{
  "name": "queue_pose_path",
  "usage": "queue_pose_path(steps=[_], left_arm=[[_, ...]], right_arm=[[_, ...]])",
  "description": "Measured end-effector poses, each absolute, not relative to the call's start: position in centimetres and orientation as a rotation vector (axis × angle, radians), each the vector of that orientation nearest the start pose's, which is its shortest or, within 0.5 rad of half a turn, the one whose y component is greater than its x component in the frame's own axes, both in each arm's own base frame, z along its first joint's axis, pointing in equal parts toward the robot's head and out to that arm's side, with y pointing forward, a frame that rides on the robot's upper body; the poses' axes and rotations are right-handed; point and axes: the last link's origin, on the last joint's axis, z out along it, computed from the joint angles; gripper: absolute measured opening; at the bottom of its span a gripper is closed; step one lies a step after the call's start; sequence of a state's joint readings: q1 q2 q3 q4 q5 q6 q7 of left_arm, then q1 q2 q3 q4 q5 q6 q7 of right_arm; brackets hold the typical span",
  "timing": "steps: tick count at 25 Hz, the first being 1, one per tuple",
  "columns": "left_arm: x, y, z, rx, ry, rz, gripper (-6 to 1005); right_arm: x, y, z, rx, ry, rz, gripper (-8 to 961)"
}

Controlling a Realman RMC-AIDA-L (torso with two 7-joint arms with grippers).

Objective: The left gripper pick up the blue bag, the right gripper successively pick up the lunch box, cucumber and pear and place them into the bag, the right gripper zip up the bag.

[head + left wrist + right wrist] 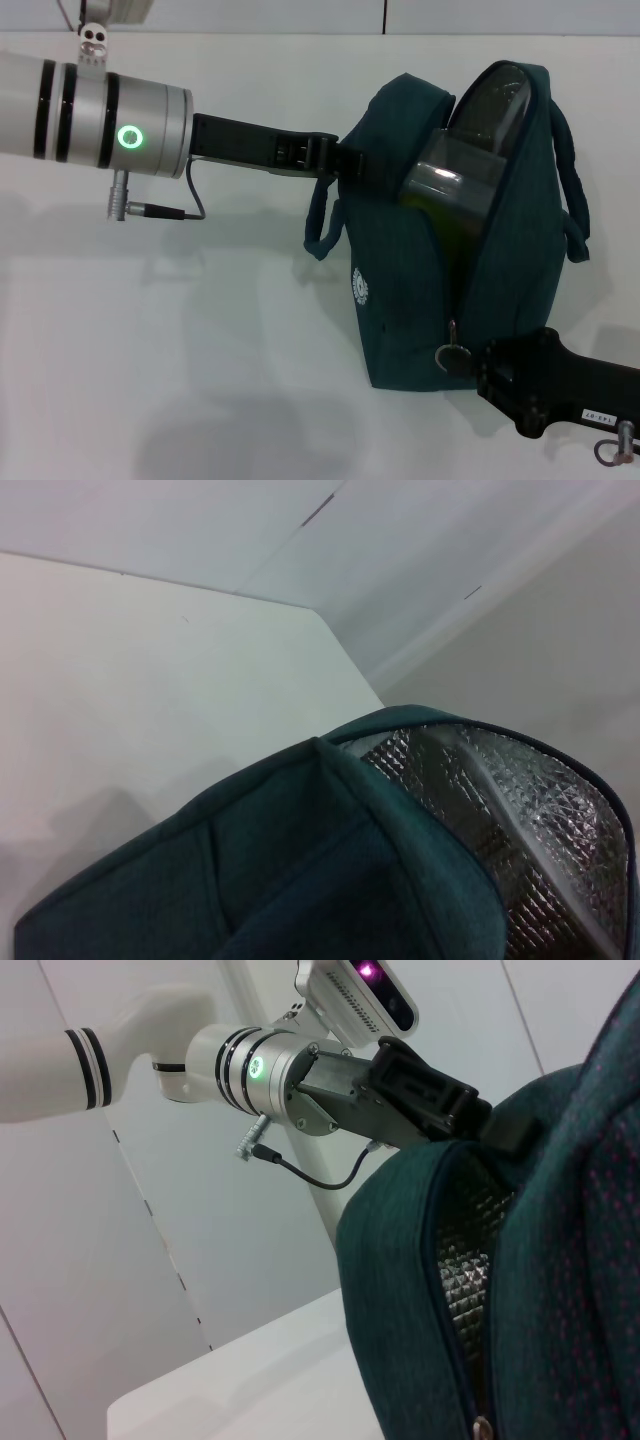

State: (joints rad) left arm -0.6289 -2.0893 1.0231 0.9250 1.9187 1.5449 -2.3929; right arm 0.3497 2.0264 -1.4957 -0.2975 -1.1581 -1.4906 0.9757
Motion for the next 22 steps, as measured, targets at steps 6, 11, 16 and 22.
queue_pose_path(steps=[6, 11, 16, 22], left_arm=[[-17.1, 35.8, -0.5, -2.724, -1.504, -0.623, 144], [-17.3, 35.8, -0.3, -2.711, -1.51, -0.631, 145], [-17.5, 35.7, -0.2, -2.706, -1.509, -0.633, 146], [-17.4, 35.7, -0.2, -2.723, -1.463, -0.645, 146]], right_arm=[[28.6, 24.0, -6.4, -2.723, 0.636, 0.996, 17], [28.9, 23.3, -5.4, -2.676, 0.652, 1.067, 17], [29.0, 22.6, -4.0, -2.599, 0.649, 1.174, 18], [28.7, 22.7, -3.2, -2.567, 0.61, 1.227, 18]])
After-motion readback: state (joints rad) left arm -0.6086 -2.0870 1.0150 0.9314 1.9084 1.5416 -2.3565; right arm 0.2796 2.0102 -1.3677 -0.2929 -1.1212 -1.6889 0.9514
